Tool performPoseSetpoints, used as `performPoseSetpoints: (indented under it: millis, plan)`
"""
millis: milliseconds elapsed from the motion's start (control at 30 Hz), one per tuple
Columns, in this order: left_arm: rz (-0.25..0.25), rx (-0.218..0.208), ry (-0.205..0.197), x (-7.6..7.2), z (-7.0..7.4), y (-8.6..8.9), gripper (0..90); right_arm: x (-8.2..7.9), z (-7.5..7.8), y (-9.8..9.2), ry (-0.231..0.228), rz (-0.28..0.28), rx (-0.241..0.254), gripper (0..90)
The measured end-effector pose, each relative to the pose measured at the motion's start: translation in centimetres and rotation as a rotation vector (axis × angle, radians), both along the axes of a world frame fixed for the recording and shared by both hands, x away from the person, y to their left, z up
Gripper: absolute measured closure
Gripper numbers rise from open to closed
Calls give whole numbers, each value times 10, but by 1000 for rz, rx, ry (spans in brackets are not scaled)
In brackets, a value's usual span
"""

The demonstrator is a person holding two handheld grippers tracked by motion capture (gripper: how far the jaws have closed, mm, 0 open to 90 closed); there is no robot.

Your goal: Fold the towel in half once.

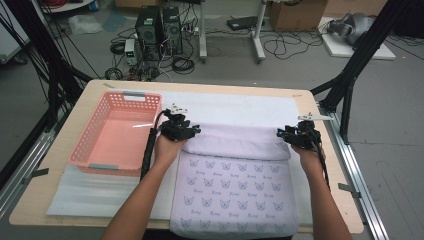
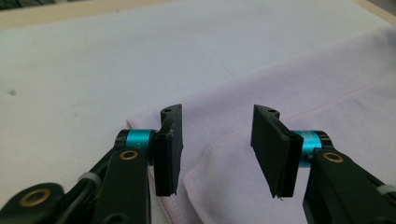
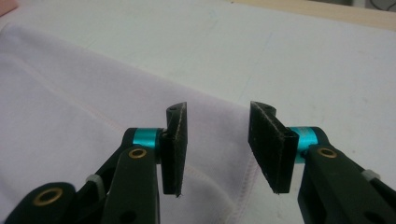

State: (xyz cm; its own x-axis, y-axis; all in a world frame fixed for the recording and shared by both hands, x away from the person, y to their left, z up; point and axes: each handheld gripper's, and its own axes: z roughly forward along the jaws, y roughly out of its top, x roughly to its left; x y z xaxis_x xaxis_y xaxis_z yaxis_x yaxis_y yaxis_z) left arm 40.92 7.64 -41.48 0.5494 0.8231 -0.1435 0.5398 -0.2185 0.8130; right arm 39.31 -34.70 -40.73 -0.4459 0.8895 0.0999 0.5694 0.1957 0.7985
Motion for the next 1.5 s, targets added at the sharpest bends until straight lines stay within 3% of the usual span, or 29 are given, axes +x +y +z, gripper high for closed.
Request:
performPoseSetpoints:
  millis: [167,233,300,367,433,533,633,667,800,1000,1200,1500]
  plan:
    - [-27,36,49,-4,-17,-3,531,0,-6,1,81,32,-31,585]
    - [-27,36,60,-4,-20,-4,536,-1,-11,1,85,33,-39,611]
    - [-37,45,52,-6,-24,-3,651,-2,-19,0,110,28,-41,620]
    - [-51,60,33,-10,-26,-2,802,-3,-27,-2,146,35,-43,718]
    - [-55,43,12,-13,-26,0,854,-9,-30,-5,123,35,-35,828]
    - [-71,40,2,-20,-20,2,860,-17,-29,-7,103,58,-23,841]
    - [-81,-4,-67,-32,-10,3,859,-29,-26,-9,75,71,-5,840]
    - [-90,-13,-74,-36,-7,4,856,-34,-25,-10,65,71,2,840]
    - [-122,0,-106,-56,-5,7,855,-54,-23,-16,29,84,35,840]
    - [-153,-19,-129,-83,-6,14,854,-89,-24,-18,-26,107,61,840]
    - [-183,-23,-147,-107,-14,23,857,-113,-25,-15,-57,121,79,841]
    - [-228,-42,-155,-139,-19,34,854,-150,-27,-17,-58,122,100,841]
